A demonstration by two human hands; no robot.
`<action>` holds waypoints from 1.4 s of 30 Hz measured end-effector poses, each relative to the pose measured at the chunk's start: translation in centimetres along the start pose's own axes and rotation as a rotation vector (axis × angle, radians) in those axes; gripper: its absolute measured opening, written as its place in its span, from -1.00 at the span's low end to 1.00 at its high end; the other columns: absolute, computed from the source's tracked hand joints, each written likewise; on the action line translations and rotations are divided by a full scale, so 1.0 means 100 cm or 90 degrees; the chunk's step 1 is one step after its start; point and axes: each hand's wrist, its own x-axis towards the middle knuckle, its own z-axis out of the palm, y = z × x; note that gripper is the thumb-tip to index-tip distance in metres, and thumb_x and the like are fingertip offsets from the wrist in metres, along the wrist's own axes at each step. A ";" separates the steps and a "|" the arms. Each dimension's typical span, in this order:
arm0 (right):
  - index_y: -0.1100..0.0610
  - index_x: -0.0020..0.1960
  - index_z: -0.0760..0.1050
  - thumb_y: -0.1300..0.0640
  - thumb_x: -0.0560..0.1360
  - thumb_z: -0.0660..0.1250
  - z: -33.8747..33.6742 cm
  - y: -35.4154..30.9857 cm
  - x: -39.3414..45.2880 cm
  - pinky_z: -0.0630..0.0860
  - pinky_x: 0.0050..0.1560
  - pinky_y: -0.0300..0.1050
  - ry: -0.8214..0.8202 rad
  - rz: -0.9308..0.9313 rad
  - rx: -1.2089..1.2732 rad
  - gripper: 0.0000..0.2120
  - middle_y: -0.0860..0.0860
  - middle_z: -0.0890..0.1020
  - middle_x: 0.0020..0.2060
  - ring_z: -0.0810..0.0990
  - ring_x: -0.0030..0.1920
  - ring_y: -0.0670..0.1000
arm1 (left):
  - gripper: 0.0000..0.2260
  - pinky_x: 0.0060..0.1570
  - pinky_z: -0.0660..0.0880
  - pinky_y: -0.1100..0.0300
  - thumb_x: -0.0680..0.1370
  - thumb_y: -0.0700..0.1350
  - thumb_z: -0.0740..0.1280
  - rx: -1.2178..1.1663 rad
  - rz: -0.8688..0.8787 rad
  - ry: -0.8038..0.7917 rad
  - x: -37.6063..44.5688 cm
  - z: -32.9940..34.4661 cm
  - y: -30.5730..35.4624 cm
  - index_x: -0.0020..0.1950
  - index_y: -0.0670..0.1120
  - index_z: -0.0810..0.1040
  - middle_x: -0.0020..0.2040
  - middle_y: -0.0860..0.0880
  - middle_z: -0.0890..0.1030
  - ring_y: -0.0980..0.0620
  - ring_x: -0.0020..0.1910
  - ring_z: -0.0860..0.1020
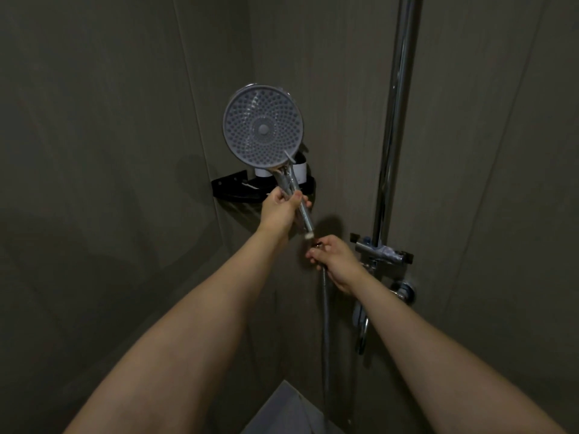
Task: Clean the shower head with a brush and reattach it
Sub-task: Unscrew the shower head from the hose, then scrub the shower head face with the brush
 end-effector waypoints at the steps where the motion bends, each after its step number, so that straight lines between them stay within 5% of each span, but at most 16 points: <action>1: 0.09 -0.12 0.36 0.38 0.50 0.25 0.000 0.002 0.001 0.40 -0.31 -0.29 0.007 -0.006 0.005 -0.80 0.05 0.54 -0.26 0.49 -0.30 -0.09 | -0.85 -0.34 0.53 0.39 0.58 -0.28 0.18 0.000 0.002 -0.001 0.000 -0.001 0.000 -0.16 -0.09 0.40 -0.24 -0.05 0.50 0.14 -0.32 0.54; 10: 0.14 0.13 0.40 0.34 0.56 0.14 -0.007 -0.002 0.012 0.43 -0.28 -0.30 -0.010 -0.030 -0.085 -0.80 0.01 0.49 -0.29 0.45 -0.30 -0.09 | -0.87 -0.35 0.52 0.40 0.58 -0.29 0.18 0.019 -0.012 0.017 0.004 -0.004 -0.012 -0.14 -0.11 0.41 -0.25 -0.06 0.49 0.21 -0.43 0.56; 14: 0.13 0.16 0.38 0.29 0.58 0.13 -0.012 -0.003 0.014 0.43 -0.29 -0.26 0.025 -0.033 -0.115 -0.81 0.02 0.49 -0.30 0.47 -0.32 -0.06 | -0.94 -0.27 0.52 0.34 0.58 -0.28 0.18 0.042 -0.020 0.004 0.005 0.000 -0.012 -0.05 -0.16 0.41 -0.25 -0.05 0.50 0.13 -0.32 0.55; 23: 0.15 0.08 0.37 0.26 0.60 0.08 -0.019 -0.002 0.017 0.31 -0.40 -0.26 0.011 -0.006 -0.162 -0.88 0.01 0.41 -0.35 0.35 -0.40 -0.07 | -0.84 0.08 0.51 0.02 0.54 -0.24 0.26 0.177 -0.053 0.039 0.016 -0.003 -0.019 -0.21 -0.04 0.43 -0.24 -0.03 0.55 -0.05 -0.10 0.57; 28: 0.12 0.07 0.33 0.24 0.61 0.08 -0.017 -0.004 0.021 0.32 -0.50 -0.36 0.006 0.003 -0.203 -0.90 0.00 0.40 -0.35 0.35 -0.40 -0.08 | -0.83 0.09 0.50 0.04 0.53 -0.25 0.26 0.223 -0.037 0.037 0.014 -0.007 -0.025 -0.22 -0.04 0.43 -0.17 -0.10 0.56 -0.06 -0.06 0.56; 37: 0.25 0.24 0.36 0.44 0.49 0.19 -0.021 0.000 0.021 0.48 -0.17 -0.24 -0.016 0.032 -0.145 -0.66 0.02 0.55 -0.19 0.54 -0.19 -0.05 | -0.83 -0.03 0.50 0.14 0.56 -0.28 0.22 0.137 -0.039 0.022 0.014 -0.012 -0.026 -0.18 -0.06 0.43 -0.23 -0.03 0.53 0.08 -0.22 0.54; 42: 0.16 0.07 0.47 0.39 0.45 0.31 -0.031 0.004 0.022 0.57 0.06 -0.05 0.009 0.037 -0.097 -0.76 0.04 0.63 -0.17 0.64 -0.12 0.01 | -0.84 -0.07 0.49 0.17 0.56 -0.28 0.21 0.135 -0.041 0.006 0.013 -0.017 -0.033 -0.18 -0.08 0.42 -0.24 -0.05 0.53 0.07 -0.22 0.53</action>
